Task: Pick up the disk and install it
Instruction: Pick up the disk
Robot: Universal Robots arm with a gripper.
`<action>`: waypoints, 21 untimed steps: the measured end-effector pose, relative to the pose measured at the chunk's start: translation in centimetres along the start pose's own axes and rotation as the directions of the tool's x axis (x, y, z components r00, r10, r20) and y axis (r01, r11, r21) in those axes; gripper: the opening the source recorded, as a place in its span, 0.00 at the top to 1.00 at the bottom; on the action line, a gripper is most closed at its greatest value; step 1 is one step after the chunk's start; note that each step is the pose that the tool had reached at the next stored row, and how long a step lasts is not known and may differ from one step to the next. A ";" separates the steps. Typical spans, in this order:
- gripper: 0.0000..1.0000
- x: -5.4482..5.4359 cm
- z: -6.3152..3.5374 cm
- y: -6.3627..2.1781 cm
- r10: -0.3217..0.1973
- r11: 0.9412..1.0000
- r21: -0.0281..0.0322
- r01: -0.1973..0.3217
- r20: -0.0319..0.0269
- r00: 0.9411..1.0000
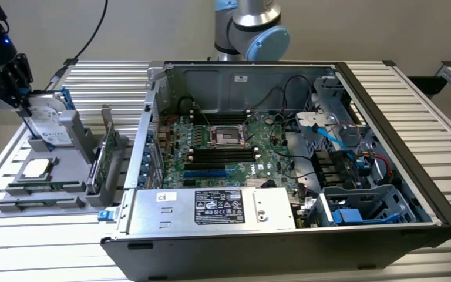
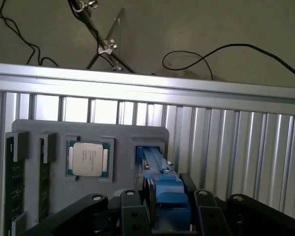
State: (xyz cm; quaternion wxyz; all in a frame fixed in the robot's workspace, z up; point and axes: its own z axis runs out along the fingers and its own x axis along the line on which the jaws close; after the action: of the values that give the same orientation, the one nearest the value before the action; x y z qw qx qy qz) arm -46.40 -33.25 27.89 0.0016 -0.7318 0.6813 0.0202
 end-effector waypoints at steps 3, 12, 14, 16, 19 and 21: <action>0.59 0.0 0.01 0.00 0.000 1.000 0.000 0.000 0.000 1.000; 0.59 0.2 0.00 0.02 0.000 1.000 0.000 0.000 0.000 1.000; 0.59 0.2 0.00 0.02 0.000 1.000 -0.001 0.000 0.000 1.000; 0.59 0.3 0.00 0.03 0.000 1.000 -0.001 0.000 0.000 1.000; 0.59 0.4 -0.01 0.04 0.000 1.000 -0.001 0.000 0.000 1.000; 0.59 0.5 0.00 0.04 0.000 1.000 -0.002 0.000 0.000 1.000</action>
State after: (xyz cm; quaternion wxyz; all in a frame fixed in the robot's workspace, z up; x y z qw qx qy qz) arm -46.40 -33.71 27.88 0.0011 -0.7316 0.6814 0.0209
